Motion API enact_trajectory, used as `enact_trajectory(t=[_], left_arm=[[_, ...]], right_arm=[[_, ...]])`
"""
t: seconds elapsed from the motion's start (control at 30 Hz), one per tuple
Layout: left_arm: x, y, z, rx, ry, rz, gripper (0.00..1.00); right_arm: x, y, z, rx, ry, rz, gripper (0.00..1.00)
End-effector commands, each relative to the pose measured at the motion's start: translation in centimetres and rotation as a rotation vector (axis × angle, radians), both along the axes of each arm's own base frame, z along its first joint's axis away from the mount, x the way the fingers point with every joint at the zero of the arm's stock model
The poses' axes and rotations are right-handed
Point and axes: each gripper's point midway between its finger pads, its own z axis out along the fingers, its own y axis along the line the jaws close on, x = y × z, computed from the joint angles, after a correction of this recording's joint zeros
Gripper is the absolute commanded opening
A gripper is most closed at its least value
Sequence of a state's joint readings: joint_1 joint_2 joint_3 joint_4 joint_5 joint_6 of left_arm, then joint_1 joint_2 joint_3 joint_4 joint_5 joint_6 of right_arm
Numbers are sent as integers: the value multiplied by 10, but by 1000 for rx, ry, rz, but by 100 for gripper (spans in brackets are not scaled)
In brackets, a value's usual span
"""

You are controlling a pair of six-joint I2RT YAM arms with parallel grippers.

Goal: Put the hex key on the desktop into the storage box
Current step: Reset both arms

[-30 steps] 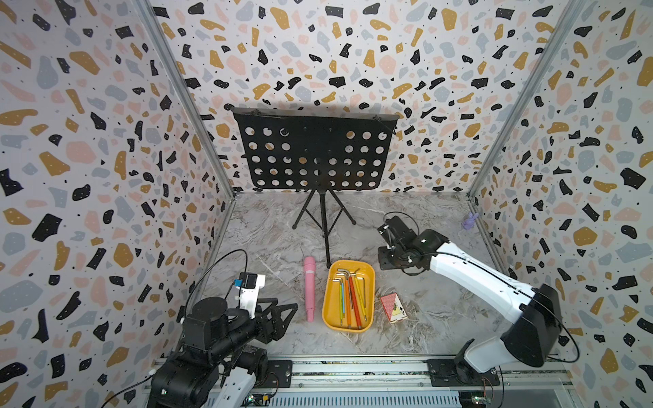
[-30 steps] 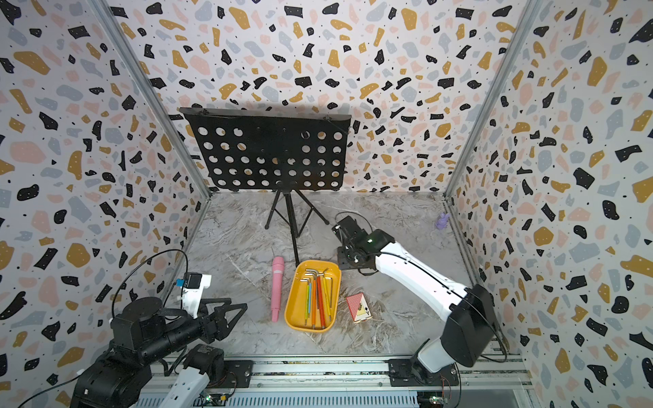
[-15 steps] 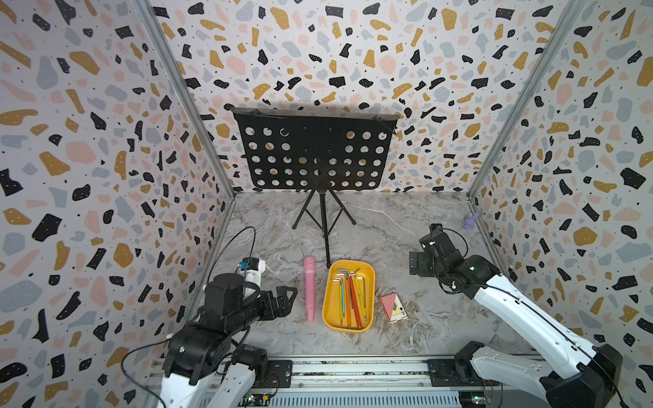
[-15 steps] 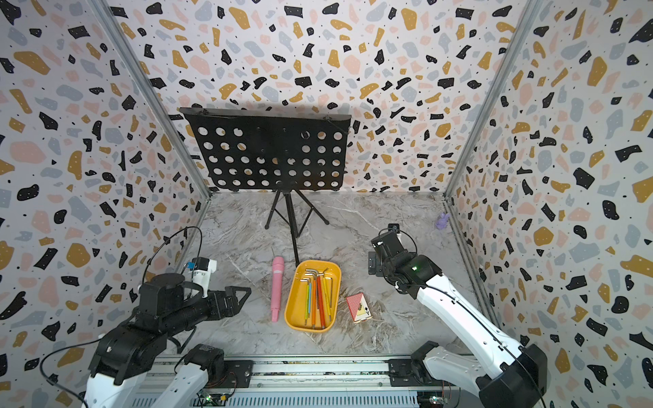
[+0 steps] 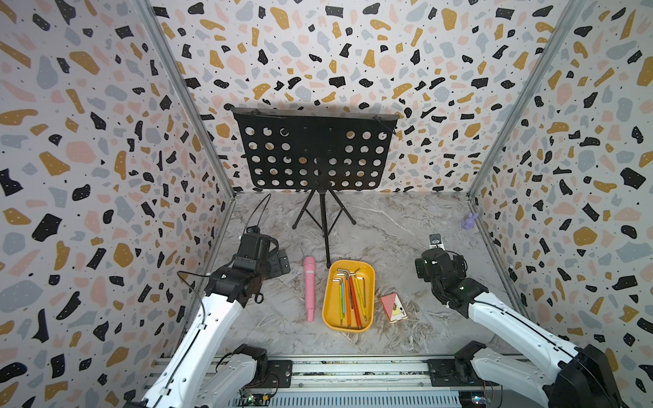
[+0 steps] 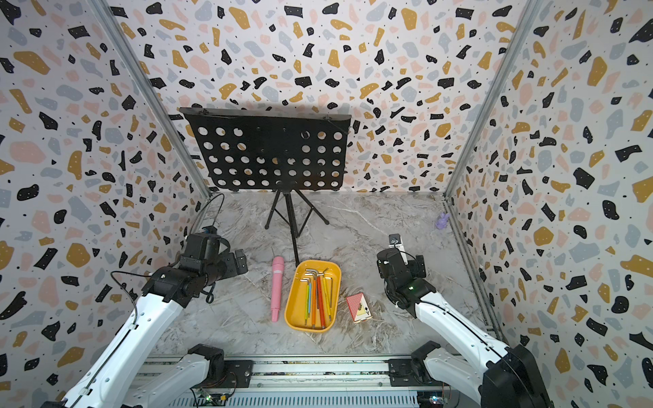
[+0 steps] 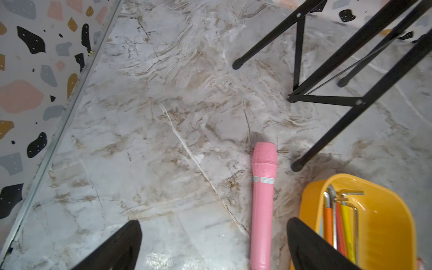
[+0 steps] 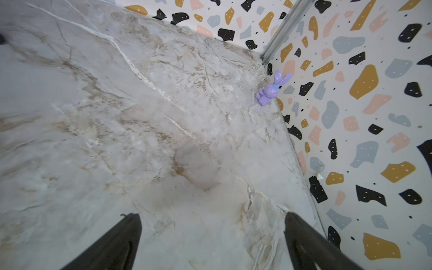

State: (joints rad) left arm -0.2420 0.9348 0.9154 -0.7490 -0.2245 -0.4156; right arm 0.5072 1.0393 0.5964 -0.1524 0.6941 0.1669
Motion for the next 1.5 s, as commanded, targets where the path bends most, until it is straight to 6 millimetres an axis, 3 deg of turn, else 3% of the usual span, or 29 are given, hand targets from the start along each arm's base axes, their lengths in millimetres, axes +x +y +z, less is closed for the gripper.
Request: enact_trajectory(t=[0.0, 0.17, 0.4, 0.57, 0.63, 0.8, 0.87, 0.93, 1.03, 1.17, 1.27, 1.3, 1.47], left_arm=[[31, 12, 6, 111, -143, 19, 100], [52, 13, -24, 242, -75, -54, 100], [72, 19, -45, 367, -94, -99, 100], [79, 19, -44, 397, -249, -100, 100], [81, 20, -45, 402, -281, -90, 100], [92, 20, -54, 390, -302, -71, 100], [94, 19, -59, 371, -331, -57, 100], [92, 21, -68, 363, -352, -38, 100], [88, 25, -73, 374, -399, -3, 100], [90, 20, -72, 391, -433, -34, 100], [88, 29, -78, 397, -533, 27, 100], [88, 25, -90, 391, -511, -8, 100], [97, 34, -96, 353, -447, 13, 100]], right_arm=[[22, -1, 10, -17, -99, 24, 100], [35, -11, -21, -148, -70, 31, 100], [59, -24, -42, -106, -143, 14, 100], [69, -32, -45, -92, -228, 28, 100], [65, -45, -46, -47, -263, -13, 100], [60, -45, -51, 42, -278, 50, 100], [51, -53, -58, 87, -315, 32, 100], [51, -59, -52, 81, -401, 15, 100], [59, -60, -62, 110, -276, 0, 100], [64, -62, -66, 106, -240, -21, 100], [69, -63, -67, 103, -223, -26, 100], [69, -63, -68, 104, -222, -25, 100], [71, -63, -66, 98, -245, -19, 100]])
